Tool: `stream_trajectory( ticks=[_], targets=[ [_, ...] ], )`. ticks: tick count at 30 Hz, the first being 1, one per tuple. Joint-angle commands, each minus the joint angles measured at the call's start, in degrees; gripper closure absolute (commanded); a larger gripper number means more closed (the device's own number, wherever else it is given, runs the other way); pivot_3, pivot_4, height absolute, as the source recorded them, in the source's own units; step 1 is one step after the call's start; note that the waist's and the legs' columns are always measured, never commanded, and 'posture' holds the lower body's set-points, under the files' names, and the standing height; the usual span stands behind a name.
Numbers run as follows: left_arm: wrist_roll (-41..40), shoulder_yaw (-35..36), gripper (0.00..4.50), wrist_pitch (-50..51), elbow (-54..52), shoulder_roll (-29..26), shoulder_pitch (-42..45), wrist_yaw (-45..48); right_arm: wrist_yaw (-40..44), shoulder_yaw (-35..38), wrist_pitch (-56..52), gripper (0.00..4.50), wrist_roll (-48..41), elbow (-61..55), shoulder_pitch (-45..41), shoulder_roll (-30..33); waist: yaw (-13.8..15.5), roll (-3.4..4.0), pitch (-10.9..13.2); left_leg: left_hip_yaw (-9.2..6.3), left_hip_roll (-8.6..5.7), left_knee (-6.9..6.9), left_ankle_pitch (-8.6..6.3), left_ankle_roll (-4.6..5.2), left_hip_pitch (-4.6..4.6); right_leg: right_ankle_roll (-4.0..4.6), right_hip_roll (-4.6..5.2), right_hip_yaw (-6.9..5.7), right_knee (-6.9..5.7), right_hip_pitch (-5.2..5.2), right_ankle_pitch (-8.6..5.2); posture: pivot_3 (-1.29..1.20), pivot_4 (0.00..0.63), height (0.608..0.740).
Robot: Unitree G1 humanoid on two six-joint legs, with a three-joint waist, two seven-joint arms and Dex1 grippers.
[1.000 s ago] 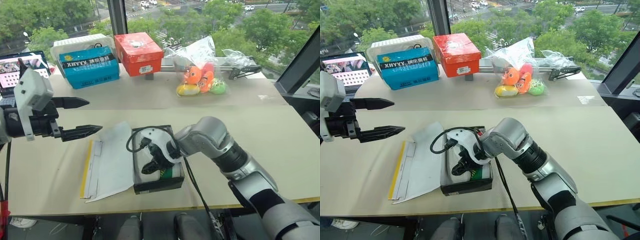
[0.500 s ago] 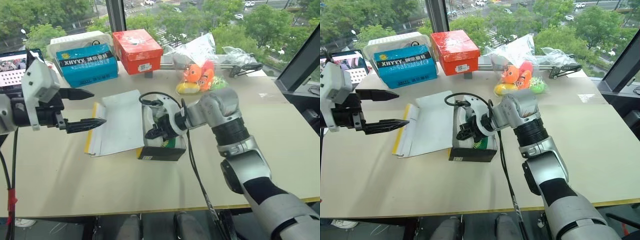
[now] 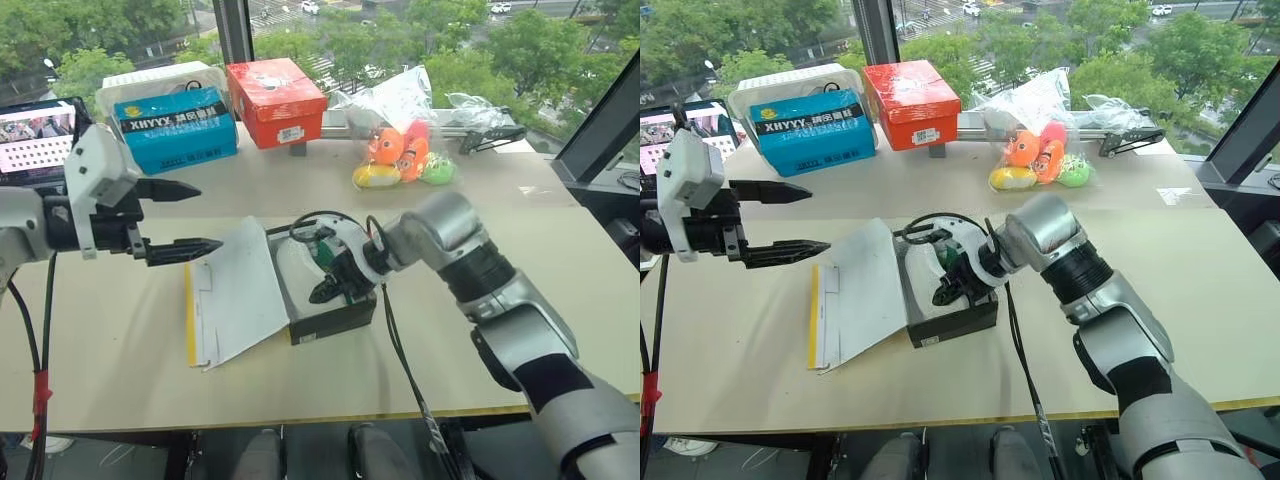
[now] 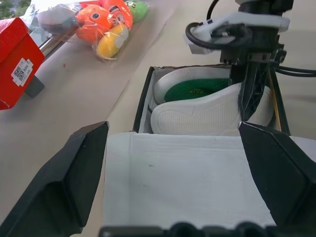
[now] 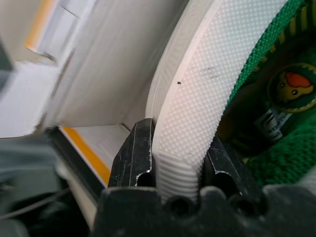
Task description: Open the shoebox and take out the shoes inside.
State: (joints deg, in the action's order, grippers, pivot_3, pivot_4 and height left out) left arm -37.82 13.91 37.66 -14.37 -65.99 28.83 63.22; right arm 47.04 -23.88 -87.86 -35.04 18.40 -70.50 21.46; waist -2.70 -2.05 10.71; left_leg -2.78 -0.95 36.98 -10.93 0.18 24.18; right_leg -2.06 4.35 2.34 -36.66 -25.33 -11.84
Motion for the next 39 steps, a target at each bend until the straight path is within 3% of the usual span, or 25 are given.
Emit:
stream_trajectory(
  ticks=[1, 9, 13, 20, 23, 29, 31, 33, 35, 39],
  targets=[
    [0.41, 1.63, 0.0, -0.54, -1.43, -0.23, 0.34, -0.66, 2.32, 3.94, -1.03, 3.91, -1.64, -0.78, -3.86, 0.77, -0.04, 0.0, 0.0, 0.0, 0.0, 0.0, 0.0, 0.0, 0.0, 0.0, 0.0, 0.0, -0.04, 0.0, 0.0, 0.0, 0.15, 0.74],
    [0.43, 0.96, 0.0, -0.62, -1.35, -0.06, 0.96, -0.98, -0.4, 8.55, -0.31, 3.91, -0.8, -2.86, -2.79, -1.02, -0.05, 0.0, 0.0, -0.01, -0.01, 0.02, 0.0, 0.0, -0.02, 0.0, 0.0, 0.0, -0.03, -0.01, -0.01, 0.0, 0.15, 0.74],
    [0.65, 0.23, 0.0, -0.82, -0.84, 0.15, 1.85, -0.95, -8.08, 12.99, 10.4, 3.91, 3.97, -3.73, 1.68, -5.83, -0.11, -0.01, -0.01, 0.0, 0.0, 0.01, 0.0, 0.0, -0.02, 0.0, 0.0, 0.0, -0.04, 0.0, 0.0, 0.0, 0.15, 0.74],
    [0.78, -0.27, 0.0, -0.68, -0.34, -0.08, 2.92, -0.58, -14.72, 19.51, 22.15, 3.91, 4.14, -14.33, 13.97, -12.97, 0.02, -0.04, -0.03, -0.03, -0.01, 0.02, 0.0, -0.01, -0.02, 0.0, 0.0, -0.01, -0.12, 0.03, 0.0, 0.0, 0.15, 0.74],
    [1.15, -0.6, 0.0, -0.76, 0.32, -0.59, 3.52, 0.23, -16.77, 29.56, 16.93, 3.91, -1.57, -15.29, 9.59, -13.08, -0.07, -0.02, -0.01, 0.01, -0.02, 0.04, 0.03, -0.04, 0.01, 0.0, 0.01, 0.05, -0.12, -0.06, 0.0, 0.0, 0.15, 0.74],
    [2.54, -2.71, 0.0, -1.7, 2.33, 0.19, 6.02, 1.48, -19.3, 42.43, 7.82, 3.91, -9.11, -16.76, 0.47, -6.82, 0.2, 0.02, 0.01, -0.06, -0.01, 0.01, 0.03, -0.05, -0.02, 0.01, -0.02, -0.03, -0.1, -0.02, 0.0, 0.0, 0.15, 0.74],
    [2.85, -3.52, 0.0, -1.97, 2.86, 0.67, 7.0, 2.04, -17.85, 37.86, 12.32, 3.91, -4.94, -19.99, 2.35, -0.51, 0.37, 0.0, 0.0, -0.09, 0.0, -0.01, 0.03, -0.04, -0.03, 0.01, -0.01, -0.09, -0.09, 0.08, 0.0, 0.0, 0.15, 0.74],
    [3.19, -4.4, 0.0, -2.29, 3.49, 1.12, 8.11, 2.67, -16.61, 27.26, 23.21, 3.91, 6.77, -20.49, 5.33, 10.55, 0.43, -0.01, -0.01, -0.08, -0.04, 0.01, 0.02, -0.04, -0.03, -0.03, 0.04, -0.12, -0.02, 0.16, -0.02, 0.0, 0.15, 0.74],
    [4.02, -5.72, 0.0, -2.57, 4.57, 1.96, 9.73, 2.89, -14.24, 9.65, 44.85, 3.91, 28.54, -15.61, 10.32, 26.0, 0.7, -0.02, -0.01, -0.04, -0.15, 0.12, 0.03, -0.03, -0.01, -0.13, 0.11, -0.09, 0.09, 0.17, -0.08, 0.0, 0.15, 0.74],
    [5.39, -7.49, 0.0, -3.61, 5.96, 3.26, 11.61, 3.93, -12.62, -2.82, 65.21, 3.91, 44.6, -4.55, 14.99, 34.78, 0.42, 0.08, 0.05, 0.21, -0.1, 0.17, 0.02, -0.04, 0.01, -0.65, 0.09, 0.01, 0.46, 0.19, -0.4, 0.0, 0.15, 0.74]
  ],
)
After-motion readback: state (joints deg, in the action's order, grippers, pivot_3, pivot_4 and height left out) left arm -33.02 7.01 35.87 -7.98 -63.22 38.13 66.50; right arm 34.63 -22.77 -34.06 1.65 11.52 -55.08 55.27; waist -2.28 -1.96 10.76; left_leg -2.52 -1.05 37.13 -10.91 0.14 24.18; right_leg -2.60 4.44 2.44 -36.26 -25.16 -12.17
